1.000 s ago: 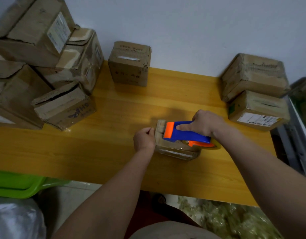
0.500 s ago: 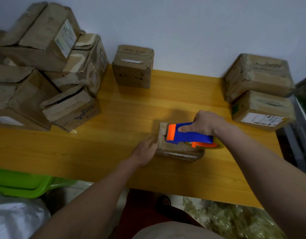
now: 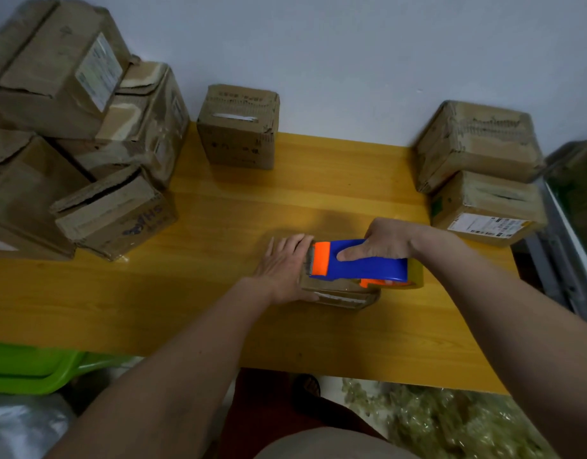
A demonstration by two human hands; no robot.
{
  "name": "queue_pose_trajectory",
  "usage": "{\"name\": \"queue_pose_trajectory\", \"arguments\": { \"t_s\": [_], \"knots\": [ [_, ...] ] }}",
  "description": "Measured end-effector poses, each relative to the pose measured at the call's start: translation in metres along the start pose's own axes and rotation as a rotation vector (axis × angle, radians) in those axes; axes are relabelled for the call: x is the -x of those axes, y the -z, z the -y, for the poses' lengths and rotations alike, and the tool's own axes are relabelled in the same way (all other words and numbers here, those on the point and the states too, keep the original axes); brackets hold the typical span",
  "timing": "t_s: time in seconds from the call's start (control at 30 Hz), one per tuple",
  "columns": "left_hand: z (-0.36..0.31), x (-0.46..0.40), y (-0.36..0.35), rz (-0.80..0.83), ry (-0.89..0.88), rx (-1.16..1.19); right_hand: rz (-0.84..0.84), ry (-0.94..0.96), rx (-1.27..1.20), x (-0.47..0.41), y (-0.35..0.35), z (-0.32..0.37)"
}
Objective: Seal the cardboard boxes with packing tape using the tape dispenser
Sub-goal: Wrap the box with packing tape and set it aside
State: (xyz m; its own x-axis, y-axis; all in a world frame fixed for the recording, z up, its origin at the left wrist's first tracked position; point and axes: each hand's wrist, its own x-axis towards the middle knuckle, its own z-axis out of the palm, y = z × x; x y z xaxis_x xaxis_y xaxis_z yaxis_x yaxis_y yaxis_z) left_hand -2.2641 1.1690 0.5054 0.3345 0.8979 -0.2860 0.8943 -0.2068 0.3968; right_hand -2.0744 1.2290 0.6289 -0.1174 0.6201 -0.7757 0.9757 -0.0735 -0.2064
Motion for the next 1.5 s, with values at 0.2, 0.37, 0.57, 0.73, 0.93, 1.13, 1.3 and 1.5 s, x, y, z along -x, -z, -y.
{"name": "queue_pose_trajectory", "arguments": {
  "t_s": [0.2, 0.37, 0.57, 0.73, 0.93, 1.13, 1.3, 1.5],
  "knots": [
    [0.001, -0.002, -0.001, -0.004, -0.001, 0.001, 0.01, -0.028, 0.018, 0.01, 0.011, -0.026],
    [-0.001, -0.002, -0.002, -0.005, -0.004, -0.016, -0.005, -0.076, 0.004, 0.006, 0.01, -0.048],
    [-0.007, -0.001, 0.01, 0.098, 0.007, -0.114, -0.037, -0.092, 0.004, -0.005, 0.004, -0.045],
    [-0.04, -0.015, 0.012, 0.058, -0.008, -0.408, -0.048, -0.083, 0.0, -0.007, 0.002, -0.047],
    [-0.049, -0.02, -0.013, -0.079, -0.062, -0.363, -0.034, -0.068, -0.019, -0.008, 0.0, -0.052],
    [-0.044, -0.02, -0.013, -0.105, -0.106, -0.345, 0.027, -0.02, -0.084, 0.002, 0.001, -0.073],
    [-0.045, -0.02, -0.013, -0.083, -0.092, -0.382, -0.004, -0.075, -0.074, 0.018, 0.012, -0.119],
    [-0.026, -0.019, 0.003, -0.009, -0.132, -0.402, 0.0, -0.037, -0.188, 0.012, 0.001, -0.111]
  ]
}}
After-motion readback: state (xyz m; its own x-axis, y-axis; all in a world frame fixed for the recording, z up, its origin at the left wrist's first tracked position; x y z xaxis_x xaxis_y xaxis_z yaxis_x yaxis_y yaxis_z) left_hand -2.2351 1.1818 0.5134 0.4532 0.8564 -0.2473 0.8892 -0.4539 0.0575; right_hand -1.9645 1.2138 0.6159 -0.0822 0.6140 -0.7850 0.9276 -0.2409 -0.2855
